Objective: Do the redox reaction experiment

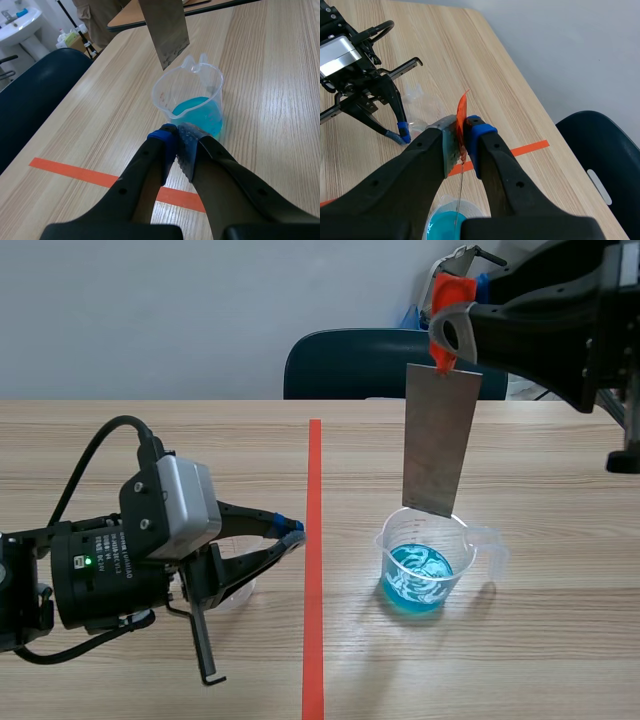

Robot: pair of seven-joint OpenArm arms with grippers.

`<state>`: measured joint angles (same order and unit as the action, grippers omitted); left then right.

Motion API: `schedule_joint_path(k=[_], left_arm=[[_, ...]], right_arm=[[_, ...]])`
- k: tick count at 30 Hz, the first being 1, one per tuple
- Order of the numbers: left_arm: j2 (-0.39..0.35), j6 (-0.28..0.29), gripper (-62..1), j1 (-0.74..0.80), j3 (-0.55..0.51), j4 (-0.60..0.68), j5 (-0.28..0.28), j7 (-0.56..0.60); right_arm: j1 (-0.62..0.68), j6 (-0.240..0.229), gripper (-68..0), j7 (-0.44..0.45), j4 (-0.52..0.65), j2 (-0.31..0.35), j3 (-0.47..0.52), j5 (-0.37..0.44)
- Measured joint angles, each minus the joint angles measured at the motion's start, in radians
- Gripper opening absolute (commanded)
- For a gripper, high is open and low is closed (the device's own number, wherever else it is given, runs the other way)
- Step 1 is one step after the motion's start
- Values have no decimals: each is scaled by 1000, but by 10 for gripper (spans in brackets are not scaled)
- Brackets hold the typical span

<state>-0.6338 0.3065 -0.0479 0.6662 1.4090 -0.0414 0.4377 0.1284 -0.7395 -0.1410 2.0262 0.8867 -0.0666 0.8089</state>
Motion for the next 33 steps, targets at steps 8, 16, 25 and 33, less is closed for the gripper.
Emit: schedule_joint_path(k=[8, 16, 25, 33], left_arm=[[31, -1, -592, -74, 0, 0, 80, -37], [80, 2, -592, -165, 116, 0, 101, -90], [162, 0, -593, -199, 197, -104, 102, -90], [197, 0, -593, -198, 211, -130, 102, -90]], right_arm=[[0, 0, -665, 0, 0, 0, 0, 0], [0, 0, -665, 0, 0, 0, 0, 0], [0, 0, -665, 0, 0, 0, 0, 0], [0, 0, -665, 0, 0, 0, 0, 0]])
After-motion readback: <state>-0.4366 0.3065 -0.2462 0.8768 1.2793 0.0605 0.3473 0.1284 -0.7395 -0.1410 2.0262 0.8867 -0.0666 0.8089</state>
